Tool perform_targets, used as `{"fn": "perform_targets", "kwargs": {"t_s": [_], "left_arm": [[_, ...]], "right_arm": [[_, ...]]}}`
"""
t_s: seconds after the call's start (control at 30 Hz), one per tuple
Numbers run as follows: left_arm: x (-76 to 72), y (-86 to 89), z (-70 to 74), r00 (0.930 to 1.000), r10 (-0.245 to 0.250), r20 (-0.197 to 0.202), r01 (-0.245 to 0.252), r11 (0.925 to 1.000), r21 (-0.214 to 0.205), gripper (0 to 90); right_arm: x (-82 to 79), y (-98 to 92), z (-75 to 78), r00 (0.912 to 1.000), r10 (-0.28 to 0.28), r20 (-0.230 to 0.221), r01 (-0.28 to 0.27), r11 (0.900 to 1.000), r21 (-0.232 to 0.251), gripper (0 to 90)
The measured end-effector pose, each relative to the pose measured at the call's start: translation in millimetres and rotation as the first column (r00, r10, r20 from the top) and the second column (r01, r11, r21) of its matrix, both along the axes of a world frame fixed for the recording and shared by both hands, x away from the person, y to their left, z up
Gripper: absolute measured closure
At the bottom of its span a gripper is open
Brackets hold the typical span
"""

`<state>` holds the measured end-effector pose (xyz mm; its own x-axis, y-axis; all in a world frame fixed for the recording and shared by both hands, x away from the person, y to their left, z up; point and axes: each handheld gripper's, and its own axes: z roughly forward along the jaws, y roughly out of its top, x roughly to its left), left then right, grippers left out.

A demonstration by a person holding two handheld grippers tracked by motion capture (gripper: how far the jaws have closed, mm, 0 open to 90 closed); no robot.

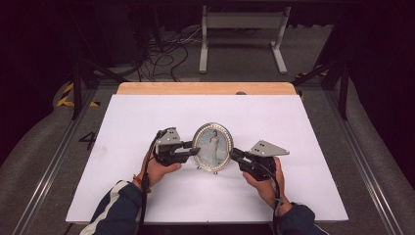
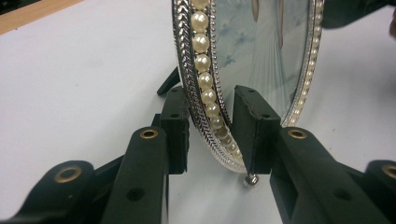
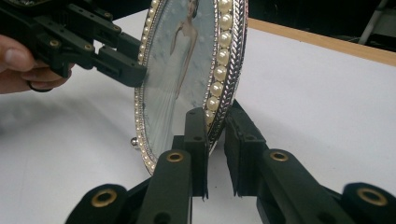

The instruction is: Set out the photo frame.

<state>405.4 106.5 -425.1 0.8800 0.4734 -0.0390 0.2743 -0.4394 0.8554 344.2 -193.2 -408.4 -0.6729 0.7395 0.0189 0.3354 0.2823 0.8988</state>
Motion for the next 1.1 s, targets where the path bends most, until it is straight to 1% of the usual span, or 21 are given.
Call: {"fn": "perform_targets", "kwargs": {"t_s": [0.07, 0.13, 0.2, 0.33, 0.37, 0.43, 0.57, 0.73, 0.83, 0.93, 1.1], "left_arm": [[-1.1, 1.3, 0.0, 1.0000, -0.001, -0.001, 0.001, 1.0000, 0.002, 67.2], [-2.5, 2.1, -0.3, 1.0000, 0.003, 0.000, -0.003, 1.0000, 0.002, 67.3], [-4.5, 1.6, -0.4, 1.0000, 0.002, 0.002, -0.002, 0.9999, 0.012, 67.3], [-8.5, -2.3, -1.0, 1.0000, -0.004, 0.008, 0.004, 0.9991, 0.043, 68.0], [-9.4, -3.1, -0.4, 0.9999, -0.005, 0.012, 0.005, 0.9990, 0.044, 68.5], [-11.5, -4.6, 0.8, 0.9998, -0.002, 0.020, 0.001, 0.9988, 0.049, 68.5], [-13.0, -5.1, 1.5, 0.9998, -0.006, 0.018, 0.005, 0.9990, 0.045, 69.0], [-13.8, -5.8, 1.5, 0.9996, -0.002, 0.029, 0.000, 0.9986, 0.052, 68.5], [-13.9, -5.4, 0.8, 0.9996, -0.002, 0.028, 0.001, 0.9989, 0.047, 68.4], [-14.0, -5.2, 0.6, 0.9995, -0.003, 0.031, 0.002, 0.9988, 0.048, 68.4], [-14.5, -5.3, 0.4, 0.9994, -0.002, 0.035, 0.000, 0.9988, 0.048, 68.3]], "right_arm": [[0.6, 1.5, 0.4, 0.9999, -0.004, 0.010, 0.004, 0.9999, -0.013, 79.0], [2.1, 1.6, 0.6, 1.0000, -0.003, 0.008, 0.003, 0.9999, -0.013, 78.8], [3.6, 1.8, 0.8, 0.9999, -0.005, 0.015, 0.006, 0.9998, -0.019, 78.7], [7.2, 0.0, 2.0, 0.9996, -0.023, 0.019, 0.023, 0.9997, -0.009, 78.7], [8.2, -0.6, 2.5, 0.9995, -0.027, 0.017, 0.027, 0.9996, -0.002, 78.7], [10.6, -1.9, 2.4, 0.9994, -0.030, 0.017, 0.030, 0.9995, -0.006, 78.4], [12.1, -3.6, 1.8, 0.9995, -0.030, 0.008, 0.030, 0.9995, -0.005, 78.2], [11.6, -2.5, 1.9, 0.9993, -0.031, 0.021, 0.031, 0.9993, -0.019, 77.9], [12.0, -3.0, 1.7, 0.9994, -0.024, 0.024, 0.025, 0.9995, -0.020, 77.9], [11.1, -2.4, 1.2, 0.9991, -0.023, 0.036, 0.024, 0.9989, -0.040, 77.8], [10.5, -1.7, 0.6, 0.9987, -0.021, 0.047, 0.023, 0.9985, -0.050, 77.7]]}}
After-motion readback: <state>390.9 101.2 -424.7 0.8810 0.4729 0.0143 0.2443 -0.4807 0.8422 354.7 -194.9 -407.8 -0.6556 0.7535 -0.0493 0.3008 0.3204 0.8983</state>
